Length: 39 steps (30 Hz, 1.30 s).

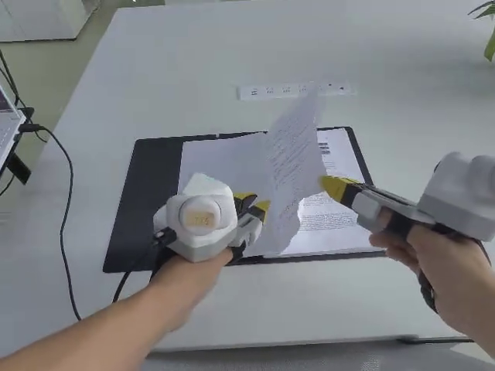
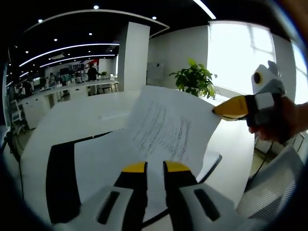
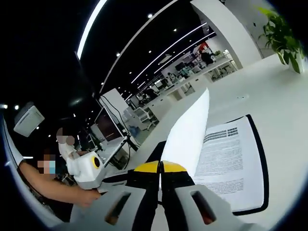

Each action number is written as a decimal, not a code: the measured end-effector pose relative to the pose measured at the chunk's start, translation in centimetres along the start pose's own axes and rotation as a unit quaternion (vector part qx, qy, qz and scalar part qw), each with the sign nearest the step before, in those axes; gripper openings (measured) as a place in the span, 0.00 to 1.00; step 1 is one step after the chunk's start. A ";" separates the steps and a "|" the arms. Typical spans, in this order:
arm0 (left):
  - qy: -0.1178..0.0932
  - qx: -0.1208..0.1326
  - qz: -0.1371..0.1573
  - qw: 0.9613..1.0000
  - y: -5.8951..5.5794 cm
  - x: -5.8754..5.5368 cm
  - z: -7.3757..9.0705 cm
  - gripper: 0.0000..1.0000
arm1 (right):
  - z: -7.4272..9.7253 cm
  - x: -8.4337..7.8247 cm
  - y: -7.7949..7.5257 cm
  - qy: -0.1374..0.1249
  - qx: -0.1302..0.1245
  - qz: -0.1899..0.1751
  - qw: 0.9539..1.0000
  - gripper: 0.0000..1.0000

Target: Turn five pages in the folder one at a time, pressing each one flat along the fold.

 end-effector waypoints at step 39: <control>0.016 0.096 0.060 0.994 12.8 -4.4 8.1 0.11 | -15.7 -14.5 2.0 0.193 0.047 -0.027 0.980 0.00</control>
Point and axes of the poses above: the centre of the closed fingertips' face, and the gripper's own axes: z roughly backward along the fingers, y roughly to its left, x roughly out of its top, the point moved 1 cm from there along z, roughly backward along the fingers, and after that the axes turned 12 degrees about x, right-handed, at the moved point
